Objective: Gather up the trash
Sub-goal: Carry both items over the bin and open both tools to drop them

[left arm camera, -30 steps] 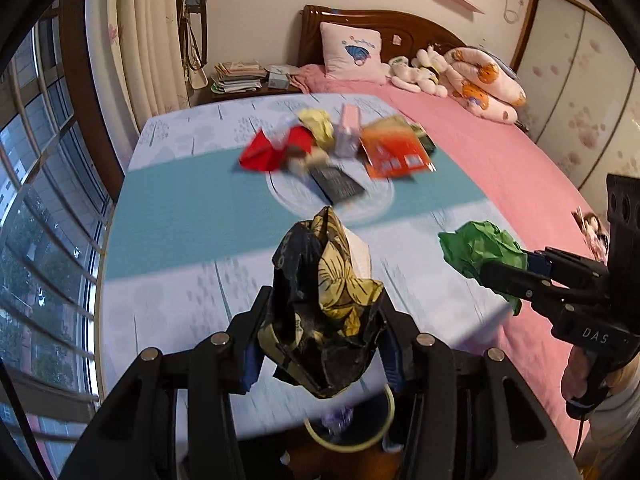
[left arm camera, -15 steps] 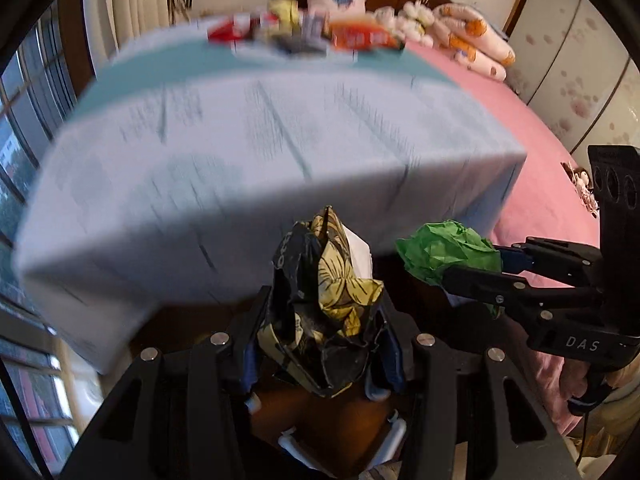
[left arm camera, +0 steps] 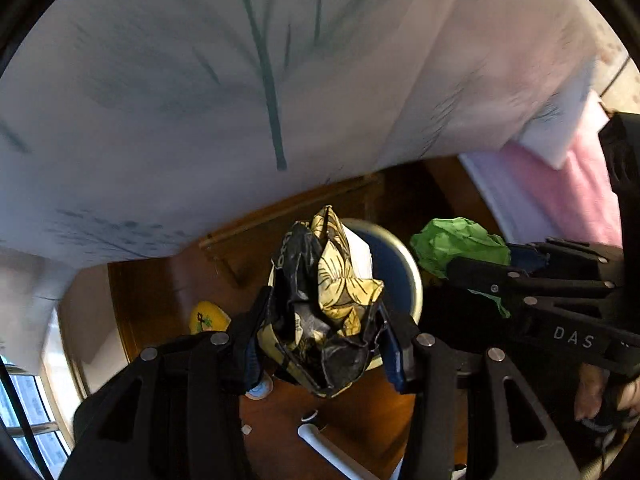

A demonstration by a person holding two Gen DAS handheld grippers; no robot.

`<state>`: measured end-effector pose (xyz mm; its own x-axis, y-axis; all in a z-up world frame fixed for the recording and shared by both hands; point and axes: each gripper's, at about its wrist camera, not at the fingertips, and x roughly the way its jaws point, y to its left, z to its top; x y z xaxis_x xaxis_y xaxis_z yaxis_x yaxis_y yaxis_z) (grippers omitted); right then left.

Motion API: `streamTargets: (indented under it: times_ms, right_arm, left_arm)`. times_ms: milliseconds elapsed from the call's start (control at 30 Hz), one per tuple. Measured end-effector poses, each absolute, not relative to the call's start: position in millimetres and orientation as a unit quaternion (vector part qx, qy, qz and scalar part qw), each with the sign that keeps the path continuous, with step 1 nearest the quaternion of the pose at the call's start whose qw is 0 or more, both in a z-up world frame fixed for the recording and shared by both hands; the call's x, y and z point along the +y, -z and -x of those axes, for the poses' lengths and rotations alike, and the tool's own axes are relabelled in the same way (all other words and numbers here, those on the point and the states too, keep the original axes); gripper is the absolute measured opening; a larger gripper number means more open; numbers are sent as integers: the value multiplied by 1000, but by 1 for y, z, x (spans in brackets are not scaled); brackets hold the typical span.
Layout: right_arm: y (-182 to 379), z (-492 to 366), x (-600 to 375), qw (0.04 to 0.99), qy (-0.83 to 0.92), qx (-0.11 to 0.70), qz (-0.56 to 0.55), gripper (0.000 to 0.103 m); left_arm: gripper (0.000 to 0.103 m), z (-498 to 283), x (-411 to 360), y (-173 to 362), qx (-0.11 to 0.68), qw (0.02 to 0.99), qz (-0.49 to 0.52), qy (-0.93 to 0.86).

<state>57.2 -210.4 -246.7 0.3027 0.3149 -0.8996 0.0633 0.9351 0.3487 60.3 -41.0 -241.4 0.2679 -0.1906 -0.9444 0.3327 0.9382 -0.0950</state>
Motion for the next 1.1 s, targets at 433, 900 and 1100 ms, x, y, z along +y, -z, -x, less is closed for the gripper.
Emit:
streamTargets:
  times_ms: [433,900,1100]
  right_arm:
    - [318,-74,-213,747,-52,628,-212,38]
    - [331,-78,-216,727,-24,647,-226,47]
    - [337,-77,-222,717,-8,654,-240,63]
  left_arm:
    - [49,-73,-45,307,614,771,-70,156]
    - [82,-85,-43,317,625,763,-58,154]
    - [93,-87,-37,317,628,763,-45,145]
